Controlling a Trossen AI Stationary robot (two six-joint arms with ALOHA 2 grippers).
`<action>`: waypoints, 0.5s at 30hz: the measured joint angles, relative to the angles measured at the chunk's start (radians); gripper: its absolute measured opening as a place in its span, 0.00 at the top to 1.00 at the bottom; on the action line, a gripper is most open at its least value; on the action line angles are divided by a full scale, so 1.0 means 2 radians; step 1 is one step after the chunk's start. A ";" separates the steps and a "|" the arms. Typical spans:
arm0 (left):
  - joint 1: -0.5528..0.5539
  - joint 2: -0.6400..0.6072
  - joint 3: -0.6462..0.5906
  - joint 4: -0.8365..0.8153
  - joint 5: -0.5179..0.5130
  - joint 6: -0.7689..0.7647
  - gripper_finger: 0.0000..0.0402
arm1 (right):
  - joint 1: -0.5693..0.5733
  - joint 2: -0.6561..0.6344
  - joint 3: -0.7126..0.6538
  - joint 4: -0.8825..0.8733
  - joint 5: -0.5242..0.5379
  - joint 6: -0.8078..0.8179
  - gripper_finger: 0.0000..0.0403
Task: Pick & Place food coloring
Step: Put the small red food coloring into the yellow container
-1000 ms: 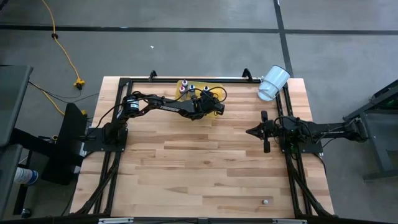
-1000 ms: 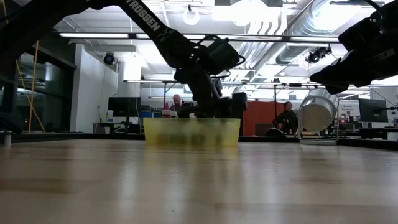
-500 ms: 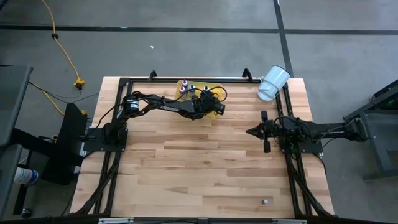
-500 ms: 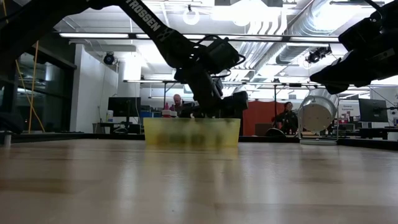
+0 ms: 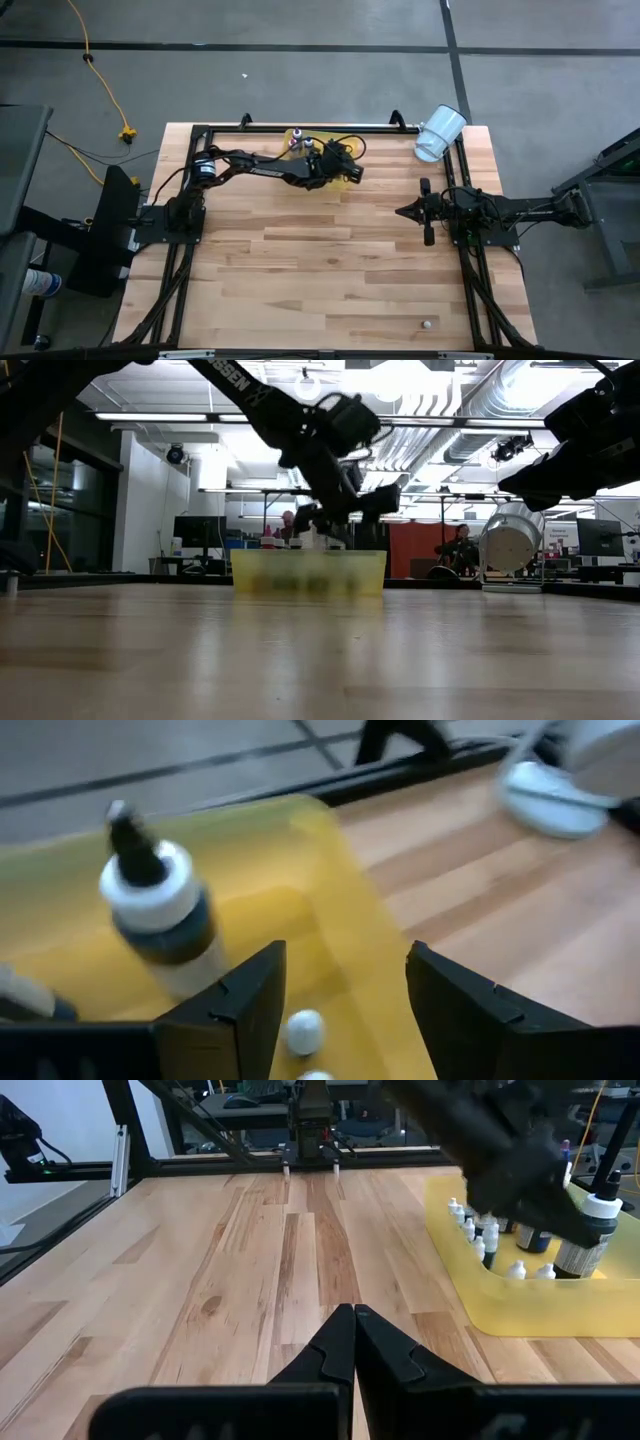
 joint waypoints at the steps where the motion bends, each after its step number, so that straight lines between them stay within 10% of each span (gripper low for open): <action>1: -0.002 -0.003 0.000 0.004 0.004 0.008 0.51 | 0.000 0.000 0.000 0.000 0.000 0.000 1.00; 15: -0.025 -0.100 0.000 0.001 0.101 0.155 0.51 | 0.000 0.000 0.000 0.000 0.000 0.000 1.00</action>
